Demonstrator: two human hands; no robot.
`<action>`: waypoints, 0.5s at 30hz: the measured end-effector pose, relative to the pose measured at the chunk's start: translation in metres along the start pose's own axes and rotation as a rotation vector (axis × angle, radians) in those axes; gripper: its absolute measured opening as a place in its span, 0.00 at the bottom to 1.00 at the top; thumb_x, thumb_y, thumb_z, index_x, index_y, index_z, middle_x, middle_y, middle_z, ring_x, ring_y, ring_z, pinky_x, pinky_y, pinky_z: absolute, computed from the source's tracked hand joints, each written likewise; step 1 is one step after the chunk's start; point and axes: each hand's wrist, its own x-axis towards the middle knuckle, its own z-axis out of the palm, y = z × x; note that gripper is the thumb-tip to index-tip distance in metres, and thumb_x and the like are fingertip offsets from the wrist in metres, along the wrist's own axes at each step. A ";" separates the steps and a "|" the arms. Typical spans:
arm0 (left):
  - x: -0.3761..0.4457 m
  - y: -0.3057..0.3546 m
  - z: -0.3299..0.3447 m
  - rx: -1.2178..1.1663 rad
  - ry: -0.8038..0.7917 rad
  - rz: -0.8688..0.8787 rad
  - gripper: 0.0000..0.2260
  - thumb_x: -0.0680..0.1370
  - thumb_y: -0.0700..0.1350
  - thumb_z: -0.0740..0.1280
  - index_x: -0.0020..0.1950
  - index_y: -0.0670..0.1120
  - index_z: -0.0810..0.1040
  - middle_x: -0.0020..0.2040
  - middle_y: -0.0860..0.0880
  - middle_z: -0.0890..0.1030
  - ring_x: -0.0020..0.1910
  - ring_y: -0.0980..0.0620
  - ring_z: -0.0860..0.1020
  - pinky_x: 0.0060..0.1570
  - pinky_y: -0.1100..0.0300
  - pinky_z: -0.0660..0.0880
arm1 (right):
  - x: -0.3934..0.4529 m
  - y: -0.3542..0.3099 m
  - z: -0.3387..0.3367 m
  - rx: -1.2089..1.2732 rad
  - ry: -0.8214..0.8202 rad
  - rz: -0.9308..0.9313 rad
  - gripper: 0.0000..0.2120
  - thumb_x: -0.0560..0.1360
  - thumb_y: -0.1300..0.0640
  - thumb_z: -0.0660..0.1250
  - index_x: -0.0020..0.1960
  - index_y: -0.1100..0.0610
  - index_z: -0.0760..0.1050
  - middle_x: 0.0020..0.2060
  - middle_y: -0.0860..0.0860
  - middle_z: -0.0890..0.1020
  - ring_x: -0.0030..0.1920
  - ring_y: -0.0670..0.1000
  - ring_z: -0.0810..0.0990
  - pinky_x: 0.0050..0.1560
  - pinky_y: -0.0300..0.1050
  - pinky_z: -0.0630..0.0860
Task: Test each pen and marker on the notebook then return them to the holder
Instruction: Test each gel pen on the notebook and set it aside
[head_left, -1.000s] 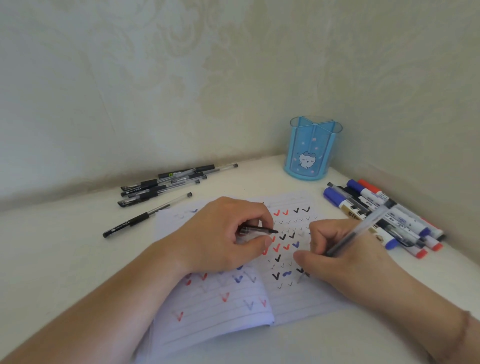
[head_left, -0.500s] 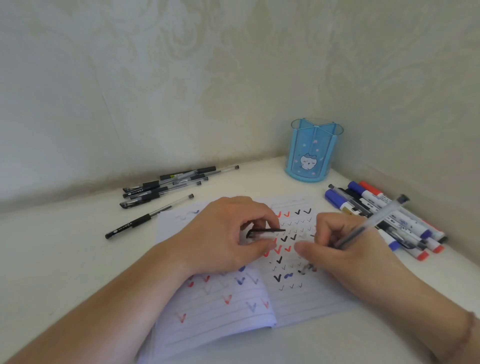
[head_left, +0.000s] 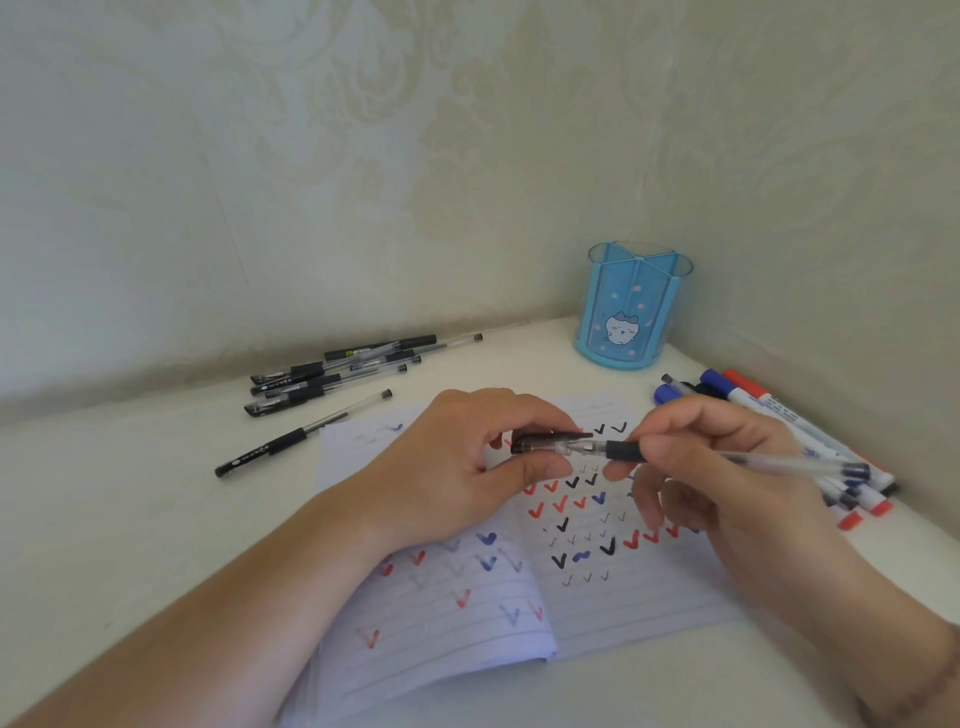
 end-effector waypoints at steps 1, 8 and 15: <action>0.000 0.000 0.000 0.004 -0.003 0.008 0.10 0.76 0.51 0.71 0.56 0.54 0.81 0.46 0.58 0.83 0.46 0.61 0.80 0.49 0.63 0.75 | 0.000 0.001 0.000 -0.003 0.003 0.001 0.20 0.56 0.39 0.79 0.35 0.53 0.80 0.33 0.59 0.84 0.22 0.53 0.73 0.23 0.33 0.64; 0.000 0.008 0.005 -0.059 -0.092 0.047 0.08 0.80 0.49 0.65 0.55 0.49 0.81 0.42 0.53 0.83 0.41 0.54 0.81 0.44 0.55 0.77 | 0.002 0.002 0.004 -0.014 -0.029 0.042 0.20 0.54 0.39 0.80 0.35 0.52 0.79 0.32 0.59 0.84 0.21 0.53 0.73 0.23 0.33 0.65; -0.002 0.010 0.006 -0.011 -0.125 0.084 0.09 0.82 0.45 0.62 0.53 0.45 0.82 0.36 0.54 0.81 0.36 0.56 0.79 0.39 0.67 0.73 | -0.002 0.005 0.005 -0.077 -0.014 -0.001 0.18 0.59 0.43 0.80 0.31 0.54 0.76 0.31 0.59 0.84 0.21 0.53 0.74 0.23 0.36 0.66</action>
